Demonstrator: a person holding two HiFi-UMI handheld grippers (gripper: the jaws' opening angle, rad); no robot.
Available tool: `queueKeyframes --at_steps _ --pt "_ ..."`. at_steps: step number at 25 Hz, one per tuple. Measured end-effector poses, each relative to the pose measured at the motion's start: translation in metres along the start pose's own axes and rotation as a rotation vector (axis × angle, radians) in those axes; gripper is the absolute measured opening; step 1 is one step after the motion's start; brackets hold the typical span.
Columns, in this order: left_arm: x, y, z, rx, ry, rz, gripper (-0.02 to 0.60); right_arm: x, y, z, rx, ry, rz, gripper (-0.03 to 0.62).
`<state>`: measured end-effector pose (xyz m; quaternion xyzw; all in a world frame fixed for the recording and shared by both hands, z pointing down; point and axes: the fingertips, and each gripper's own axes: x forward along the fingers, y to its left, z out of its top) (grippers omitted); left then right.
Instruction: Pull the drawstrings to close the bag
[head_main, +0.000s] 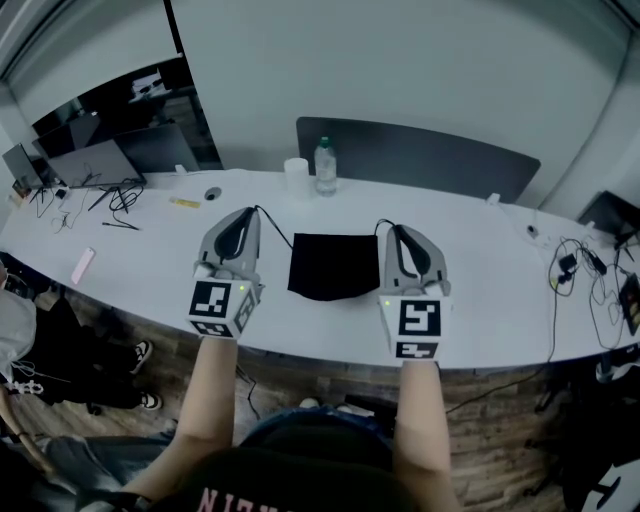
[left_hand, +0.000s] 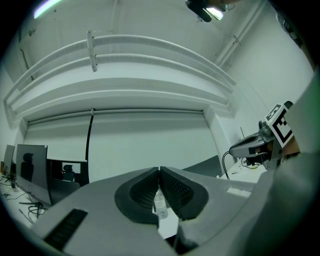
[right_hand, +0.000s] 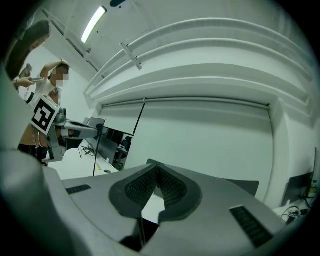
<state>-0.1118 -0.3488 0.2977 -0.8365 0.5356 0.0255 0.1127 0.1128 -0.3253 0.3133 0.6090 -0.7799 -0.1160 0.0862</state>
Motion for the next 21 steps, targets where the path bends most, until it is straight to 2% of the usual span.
queueKeyframes --at_steps 21 --pt "-0.012 -0.008 0.010 0.007 -0.029 -0.002 0.009 -0.020 0.003 0.008 -0.006 -0.018 -0.023 0.003"
